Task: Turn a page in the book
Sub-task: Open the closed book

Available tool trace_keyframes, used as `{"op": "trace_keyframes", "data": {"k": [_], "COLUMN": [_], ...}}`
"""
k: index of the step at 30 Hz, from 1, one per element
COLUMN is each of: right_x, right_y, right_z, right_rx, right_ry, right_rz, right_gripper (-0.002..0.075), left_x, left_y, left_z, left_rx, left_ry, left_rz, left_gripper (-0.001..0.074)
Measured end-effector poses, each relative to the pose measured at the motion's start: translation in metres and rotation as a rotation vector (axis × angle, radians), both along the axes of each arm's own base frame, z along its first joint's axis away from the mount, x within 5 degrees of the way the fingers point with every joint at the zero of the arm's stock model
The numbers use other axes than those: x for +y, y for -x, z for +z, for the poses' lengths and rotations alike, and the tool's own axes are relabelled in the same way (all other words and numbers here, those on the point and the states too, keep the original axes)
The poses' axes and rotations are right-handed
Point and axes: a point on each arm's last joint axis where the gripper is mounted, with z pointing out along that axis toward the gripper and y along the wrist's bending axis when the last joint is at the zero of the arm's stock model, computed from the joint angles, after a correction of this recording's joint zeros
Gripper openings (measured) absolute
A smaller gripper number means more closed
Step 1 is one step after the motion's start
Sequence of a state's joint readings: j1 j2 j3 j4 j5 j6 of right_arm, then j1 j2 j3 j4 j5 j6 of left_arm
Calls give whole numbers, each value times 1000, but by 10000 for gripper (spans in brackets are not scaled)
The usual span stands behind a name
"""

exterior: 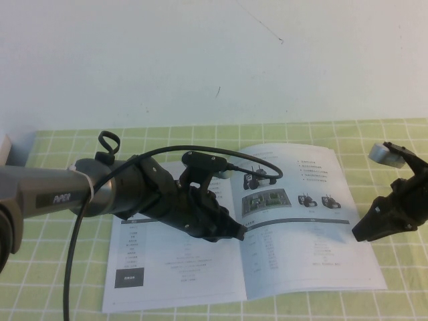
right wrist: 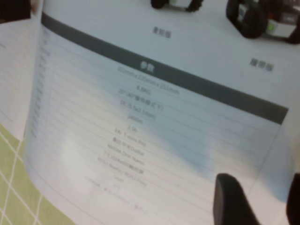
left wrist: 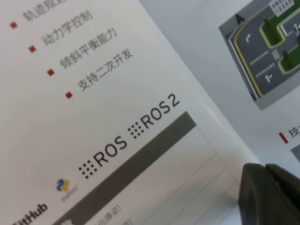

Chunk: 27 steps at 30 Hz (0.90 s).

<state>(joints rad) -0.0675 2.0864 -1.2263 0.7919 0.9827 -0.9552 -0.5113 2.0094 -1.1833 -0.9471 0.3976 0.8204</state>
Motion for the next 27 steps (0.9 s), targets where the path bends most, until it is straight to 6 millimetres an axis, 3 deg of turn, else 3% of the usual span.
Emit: {"op": "trace_keyframes", "data": {"k": [27], "right_x": [-2], "right_y": [1], "right_z": [-2], "right_rx": [69], "right_ry": [32], "right_rz": [-69], "right_gripper": [199], "left_x": [0], "left_y": [0], "left_z": [0], "left_rx": [1], "left_ry": [1], "left_rz": [1], "left_gripper": [-4]}}
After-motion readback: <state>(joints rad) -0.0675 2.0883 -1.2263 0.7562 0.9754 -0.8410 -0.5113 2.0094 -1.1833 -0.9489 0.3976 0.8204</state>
